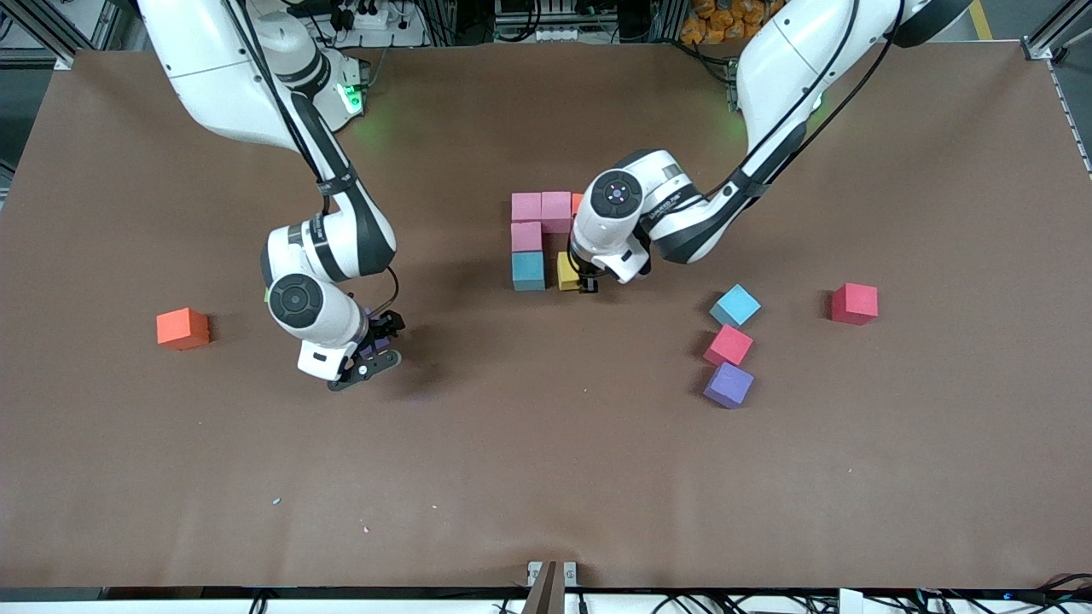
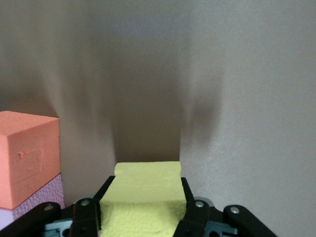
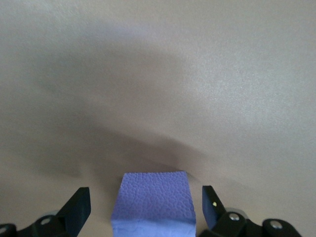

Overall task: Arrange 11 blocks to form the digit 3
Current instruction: 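Grasp the purple block with the right gripper while the left gripper lowers yellow, then release yellow beside cyan with the left gripper while the right gripper carries purple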

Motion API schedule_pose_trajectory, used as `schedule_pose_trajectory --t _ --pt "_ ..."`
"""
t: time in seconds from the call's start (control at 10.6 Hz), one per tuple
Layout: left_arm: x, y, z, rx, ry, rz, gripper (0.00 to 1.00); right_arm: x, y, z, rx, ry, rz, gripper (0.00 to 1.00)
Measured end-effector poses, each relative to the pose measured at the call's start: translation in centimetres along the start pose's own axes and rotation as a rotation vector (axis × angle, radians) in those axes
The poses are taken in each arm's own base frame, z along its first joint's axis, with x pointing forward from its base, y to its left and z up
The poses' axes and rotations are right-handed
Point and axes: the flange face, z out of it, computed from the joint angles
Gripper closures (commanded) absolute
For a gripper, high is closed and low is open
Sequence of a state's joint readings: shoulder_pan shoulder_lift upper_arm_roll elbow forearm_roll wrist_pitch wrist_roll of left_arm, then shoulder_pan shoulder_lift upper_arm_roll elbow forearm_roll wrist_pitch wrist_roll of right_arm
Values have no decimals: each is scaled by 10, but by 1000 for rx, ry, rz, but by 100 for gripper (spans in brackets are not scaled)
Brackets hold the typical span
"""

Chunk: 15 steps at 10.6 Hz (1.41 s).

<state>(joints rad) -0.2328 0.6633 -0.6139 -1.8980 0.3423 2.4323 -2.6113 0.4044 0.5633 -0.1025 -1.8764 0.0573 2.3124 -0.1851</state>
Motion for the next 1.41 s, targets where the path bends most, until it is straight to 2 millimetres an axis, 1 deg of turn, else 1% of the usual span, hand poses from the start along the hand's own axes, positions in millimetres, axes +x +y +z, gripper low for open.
schedule_pose_trajectory --t 0.28,0.38,0.47,0.75,0.94,1.13,1.41 --pt "-6 -9 7 -29 21 5 89 -12 0 21 1 -18 1 0" --pt "-7 -9 9 -33 14 4 89 -14 0 25 1 -24 2 42" --pt "-7 -8 11 -34 5 3 89 -15 0 27 2 -25 0 99" --pt "-10 -7 9 -41 -7 3 89 -14 0 25 2 -23 -4 100" --pt "-13 -9 9 -41 -8 -2 89 -12 -1 19 1 -10 -6 100" --pt "-14 -10 10 -41 -8 -4 89 -6 -4 3 2 9 -13 100" --pt "-17 -12 14 -36 -11 1 89 10 -11 -30 22 5 -17 100"
